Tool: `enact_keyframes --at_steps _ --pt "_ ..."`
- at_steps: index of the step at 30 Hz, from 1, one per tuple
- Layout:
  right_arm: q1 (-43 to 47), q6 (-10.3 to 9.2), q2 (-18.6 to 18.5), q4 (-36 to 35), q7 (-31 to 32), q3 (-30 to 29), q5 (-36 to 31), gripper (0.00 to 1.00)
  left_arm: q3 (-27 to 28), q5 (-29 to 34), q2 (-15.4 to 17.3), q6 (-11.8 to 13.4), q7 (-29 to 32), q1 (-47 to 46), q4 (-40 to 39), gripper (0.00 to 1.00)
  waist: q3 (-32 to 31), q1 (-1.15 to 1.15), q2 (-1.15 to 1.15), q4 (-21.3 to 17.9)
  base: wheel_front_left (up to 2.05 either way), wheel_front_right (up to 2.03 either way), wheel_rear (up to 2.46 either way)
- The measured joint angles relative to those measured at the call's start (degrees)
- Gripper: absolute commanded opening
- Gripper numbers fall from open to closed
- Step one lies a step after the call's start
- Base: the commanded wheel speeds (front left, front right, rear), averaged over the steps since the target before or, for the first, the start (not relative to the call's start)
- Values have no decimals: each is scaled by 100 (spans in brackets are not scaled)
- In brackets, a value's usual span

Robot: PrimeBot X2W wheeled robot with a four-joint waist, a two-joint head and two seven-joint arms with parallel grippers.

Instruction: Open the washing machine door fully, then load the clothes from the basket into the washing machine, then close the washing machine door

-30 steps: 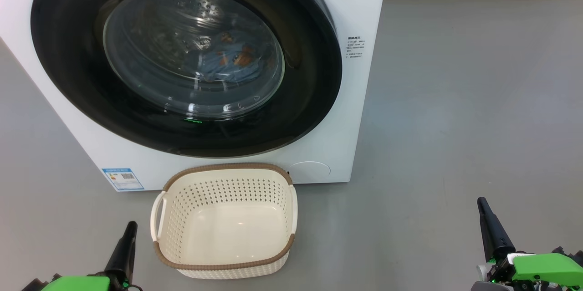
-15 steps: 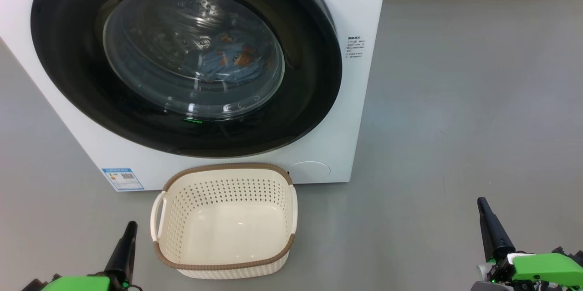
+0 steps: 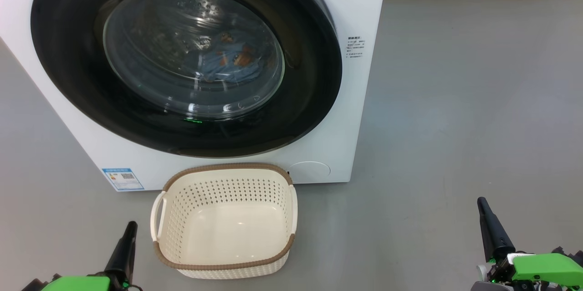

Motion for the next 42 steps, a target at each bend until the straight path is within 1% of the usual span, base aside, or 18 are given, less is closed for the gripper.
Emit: enact_keyframes --at_steps 42 --pt "0 0 1 0 0 0 0 0 0 0 0 0 0 0 0 0 0 0 0 0 0 0 0"
